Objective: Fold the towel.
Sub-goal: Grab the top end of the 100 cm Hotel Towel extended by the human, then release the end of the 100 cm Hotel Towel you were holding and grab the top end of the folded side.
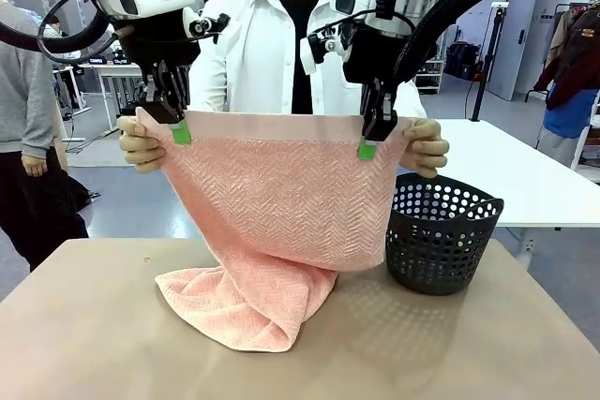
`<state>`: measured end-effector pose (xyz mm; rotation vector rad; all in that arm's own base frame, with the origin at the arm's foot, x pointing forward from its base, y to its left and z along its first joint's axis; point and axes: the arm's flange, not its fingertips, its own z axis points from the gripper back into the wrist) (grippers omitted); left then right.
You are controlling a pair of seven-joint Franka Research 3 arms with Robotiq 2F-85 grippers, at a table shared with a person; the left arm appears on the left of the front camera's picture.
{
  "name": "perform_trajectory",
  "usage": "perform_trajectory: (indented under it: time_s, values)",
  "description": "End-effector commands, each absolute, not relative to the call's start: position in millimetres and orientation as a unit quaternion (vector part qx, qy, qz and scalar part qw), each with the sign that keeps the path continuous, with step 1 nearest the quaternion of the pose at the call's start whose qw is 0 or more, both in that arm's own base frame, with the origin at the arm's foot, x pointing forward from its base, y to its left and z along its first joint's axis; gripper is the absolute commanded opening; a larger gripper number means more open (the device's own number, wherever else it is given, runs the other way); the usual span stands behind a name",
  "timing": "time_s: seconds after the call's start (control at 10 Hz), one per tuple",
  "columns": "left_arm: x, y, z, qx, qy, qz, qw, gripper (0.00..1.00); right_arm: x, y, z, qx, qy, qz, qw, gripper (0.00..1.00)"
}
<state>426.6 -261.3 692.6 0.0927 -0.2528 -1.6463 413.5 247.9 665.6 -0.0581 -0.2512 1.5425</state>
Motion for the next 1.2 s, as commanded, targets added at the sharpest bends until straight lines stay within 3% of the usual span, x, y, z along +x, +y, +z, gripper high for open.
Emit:
perform_trajectory:
  time_s: [0.0, 1.1]
  values:
    - [425.9, -261.9, 694.7, 0.043, -0.112, -0.729, 0.674, 0.00, 413.9, 247.2, 665.2, -0.027, -0.113, 0.695, 0.709, 0.00]
    - [425.9, -261.9, 694.7, 0.043, -0.112, -0.729, 0.674, 0.00, 413.9, 247.2, 665.2, -0.027, -0.113, 0.695, 0.709, 0.00]
